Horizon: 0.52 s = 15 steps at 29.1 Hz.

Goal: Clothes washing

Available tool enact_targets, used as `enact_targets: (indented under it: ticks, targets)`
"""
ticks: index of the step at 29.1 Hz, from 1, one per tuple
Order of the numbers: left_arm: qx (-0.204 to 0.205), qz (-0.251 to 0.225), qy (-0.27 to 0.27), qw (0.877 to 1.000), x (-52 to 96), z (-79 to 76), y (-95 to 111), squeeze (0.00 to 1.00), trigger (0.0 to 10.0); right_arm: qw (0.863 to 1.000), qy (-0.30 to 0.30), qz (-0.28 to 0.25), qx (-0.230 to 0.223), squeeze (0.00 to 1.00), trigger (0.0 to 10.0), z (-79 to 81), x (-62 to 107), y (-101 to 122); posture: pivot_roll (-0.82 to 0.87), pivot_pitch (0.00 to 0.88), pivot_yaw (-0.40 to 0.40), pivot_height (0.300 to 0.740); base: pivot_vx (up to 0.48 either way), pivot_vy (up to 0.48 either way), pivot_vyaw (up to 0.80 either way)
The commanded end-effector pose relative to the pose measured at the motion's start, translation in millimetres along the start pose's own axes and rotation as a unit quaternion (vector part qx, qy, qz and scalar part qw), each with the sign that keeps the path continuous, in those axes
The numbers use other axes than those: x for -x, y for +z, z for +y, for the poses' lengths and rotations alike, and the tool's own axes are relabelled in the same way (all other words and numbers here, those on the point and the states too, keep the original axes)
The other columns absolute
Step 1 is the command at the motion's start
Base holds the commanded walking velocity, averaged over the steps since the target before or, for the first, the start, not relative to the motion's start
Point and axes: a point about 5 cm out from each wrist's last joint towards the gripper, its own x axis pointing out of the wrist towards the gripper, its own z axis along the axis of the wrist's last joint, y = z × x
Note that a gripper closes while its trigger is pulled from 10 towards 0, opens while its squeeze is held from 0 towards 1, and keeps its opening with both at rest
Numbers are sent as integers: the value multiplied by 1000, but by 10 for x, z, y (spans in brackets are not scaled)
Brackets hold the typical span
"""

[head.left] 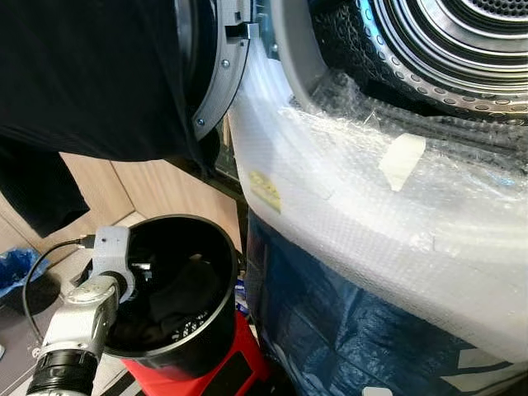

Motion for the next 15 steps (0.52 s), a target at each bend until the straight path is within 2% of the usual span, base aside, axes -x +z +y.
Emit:
enact_targets:
  ticks: [1, 9, 15]
  targets:
    - [-1, -9, 5, 1000, 131, -33, 79, 0, 10000, 1000, 1, 7, -3, 0, 10000, 15, 6, -49, 215, 92, 77, 740, 0, 0, 0]
    - [-24, -14, 28, 999, 310, -7, 156, 0, 10000, 1000, 2, 12, -2, 0, 10000, 26, 10, -77, 237, 101, 79, 740, 0, 0, 0]
    - [-44, 36, 46, 997, 358, 71, 47, 0, 10000, 1000, 7, 12, -2, 0, 10000, 58, 6, -65, 229, 108, 91, 740, 0, 0, 0]
